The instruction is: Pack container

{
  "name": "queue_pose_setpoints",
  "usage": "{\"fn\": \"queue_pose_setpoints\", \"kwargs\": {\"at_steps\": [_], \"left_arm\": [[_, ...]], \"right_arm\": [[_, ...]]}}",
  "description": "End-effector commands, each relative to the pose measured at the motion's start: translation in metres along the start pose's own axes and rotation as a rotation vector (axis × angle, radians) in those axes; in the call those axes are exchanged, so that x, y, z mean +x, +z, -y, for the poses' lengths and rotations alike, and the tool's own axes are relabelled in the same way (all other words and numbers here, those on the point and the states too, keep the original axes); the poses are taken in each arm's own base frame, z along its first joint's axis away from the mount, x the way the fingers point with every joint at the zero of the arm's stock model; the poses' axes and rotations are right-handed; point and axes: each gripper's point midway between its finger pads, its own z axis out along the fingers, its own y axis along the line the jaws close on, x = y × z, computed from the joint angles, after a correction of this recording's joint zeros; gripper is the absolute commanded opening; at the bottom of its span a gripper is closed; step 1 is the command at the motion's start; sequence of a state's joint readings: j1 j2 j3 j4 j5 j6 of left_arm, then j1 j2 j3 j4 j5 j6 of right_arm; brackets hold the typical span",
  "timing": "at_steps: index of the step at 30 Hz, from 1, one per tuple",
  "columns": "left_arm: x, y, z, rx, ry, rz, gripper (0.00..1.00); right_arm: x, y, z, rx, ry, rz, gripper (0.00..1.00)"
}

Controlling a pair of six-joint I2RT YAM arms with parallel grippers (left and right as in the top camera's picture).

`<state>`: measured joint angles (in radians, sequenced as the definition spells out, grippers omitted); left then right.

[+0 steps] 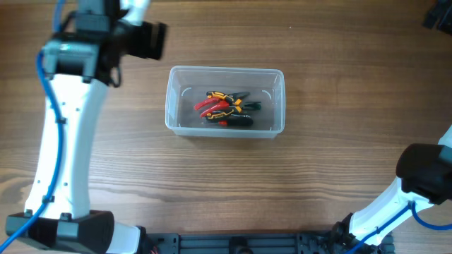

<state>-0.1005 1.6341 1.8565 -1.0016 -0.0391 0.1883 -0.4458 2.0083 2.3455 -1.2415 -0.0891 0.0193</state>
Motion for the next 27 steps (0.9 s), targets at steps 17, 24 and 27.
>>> {"fn": "queue_pose_setpoints", "kwargs": {"at_steps": [17, 24, 27], "left_arm": [[0.009, 0.0, -0.032, -0.043, -0.199, -0.02, 1.0], [-0.013, -0.093, -0.035, -0.064, -0.192, 0.185, 1.0], [-0.016, -0.18, -0.033, -0.077, -0.193, 0.373, 1.0]], "right_arm": [[-0.001, -0.001, -0.003, -0.005, 0.004, 0.005, 1.0], [-0.001, -0.001, -0.003, -0.005, 0.004, 0.005, 1.0], [-0.001, -0.001, -0.003, -0.005, 0.004, 0.005, 1.0]]}}
